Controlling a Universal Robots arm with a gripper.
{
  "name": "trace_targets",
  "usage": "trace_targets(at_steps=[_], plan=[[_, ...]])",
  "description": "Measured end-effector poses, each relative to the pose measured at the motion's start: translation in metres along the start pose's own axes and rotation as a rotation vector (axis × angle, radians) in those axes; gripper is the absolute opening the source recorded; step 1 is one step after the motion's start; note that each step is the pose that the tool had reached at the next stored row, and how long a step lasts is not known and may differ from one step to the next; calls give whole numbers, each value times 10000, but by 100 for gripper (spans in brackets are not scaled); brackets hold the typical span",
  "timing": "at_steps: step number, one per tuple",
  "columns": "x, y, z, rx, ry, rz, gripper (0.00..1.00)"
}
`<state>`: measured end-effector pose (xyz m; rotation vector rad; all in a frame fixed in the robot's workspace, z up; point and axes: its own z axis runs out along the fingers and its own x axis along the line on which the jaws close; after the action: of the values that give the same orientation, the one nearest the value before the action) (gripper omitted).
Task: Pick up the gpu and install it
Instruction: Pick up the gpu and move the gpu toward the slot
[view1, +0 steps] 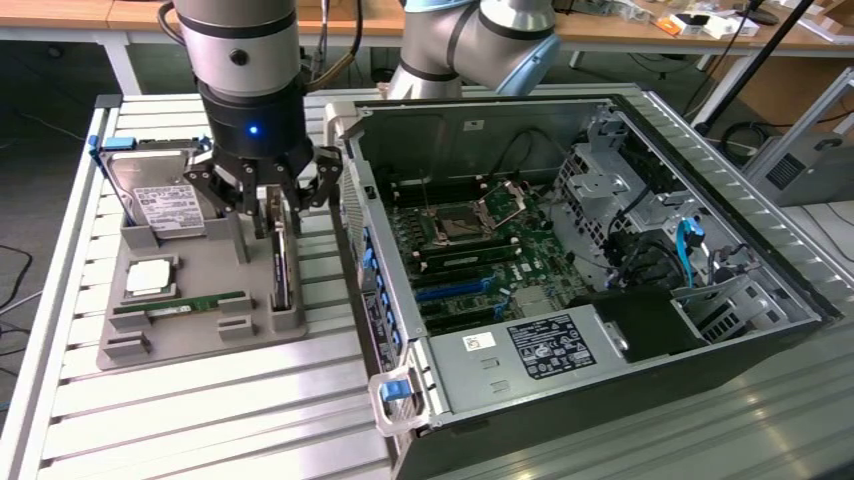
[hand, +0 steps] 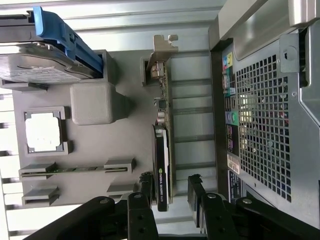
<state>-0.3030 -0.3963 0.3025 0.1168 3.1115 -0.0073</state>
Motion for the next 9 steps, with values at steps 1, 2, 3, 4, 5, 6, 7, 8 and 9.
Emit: trace_targets(at_steps=[1,2,3,4,5,6,7,8,9], plan=[[0,0,2,1,0,1,42],[0,0,7,2,0,0,42],[0,0,10,4,0,0,42],[0,0,13,5,-1,0,42],[0,0,16,6,-1,0,42],[1,0,20,9,-1,0,42],[1,0,24,9,-2,0,42],[1,0,28,11,-1,0,42],[1,0,32,13,-1,0,42]])
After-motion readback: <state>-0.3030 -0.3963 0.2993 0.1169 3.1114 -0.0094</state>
